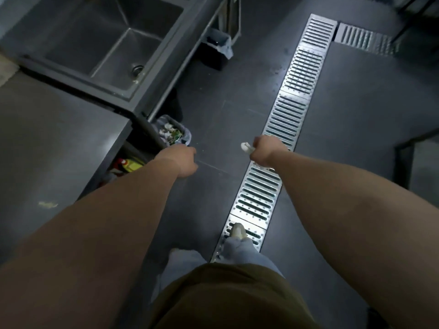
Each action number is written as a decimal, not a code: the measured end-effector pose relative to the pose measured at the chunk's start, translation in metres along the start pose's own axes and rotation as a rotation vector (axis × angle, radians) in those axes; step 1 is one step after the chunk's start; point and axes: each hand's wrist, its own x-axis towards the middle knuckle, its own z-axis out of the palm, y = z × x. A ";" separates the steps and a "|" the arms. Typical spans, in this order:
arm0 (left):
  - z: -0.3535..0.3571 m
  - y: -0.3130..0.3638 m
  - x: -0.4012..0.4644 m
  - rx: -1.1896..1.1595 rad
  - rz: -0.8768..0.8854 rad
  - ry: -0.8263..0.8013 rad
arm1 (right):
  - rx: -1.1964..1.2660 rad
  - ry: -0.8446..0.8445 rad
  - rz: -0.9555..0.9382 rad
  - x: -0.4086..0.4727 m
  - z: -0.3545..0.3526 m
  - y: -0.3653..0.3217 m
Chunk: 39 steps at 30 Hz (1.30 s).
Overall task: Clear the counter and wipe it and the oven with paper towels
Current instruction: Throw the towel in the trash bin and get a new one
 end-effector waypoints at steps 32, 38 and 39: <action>-0.177 -0.010 0.239 0.197 0.262 -0.051 | 0.214 0.085 0.299 0.159 -0.102 -0.013; -0.198 0.002 0.280 0.207 0.269 -0.072 | 0.140 0.038 0.309 0.206 -0.128 0.016; -0.202 0.003 0.288 0.202 0.257 -0.078 | 0.140 0.025 0.301 0.216 -0.135 0.020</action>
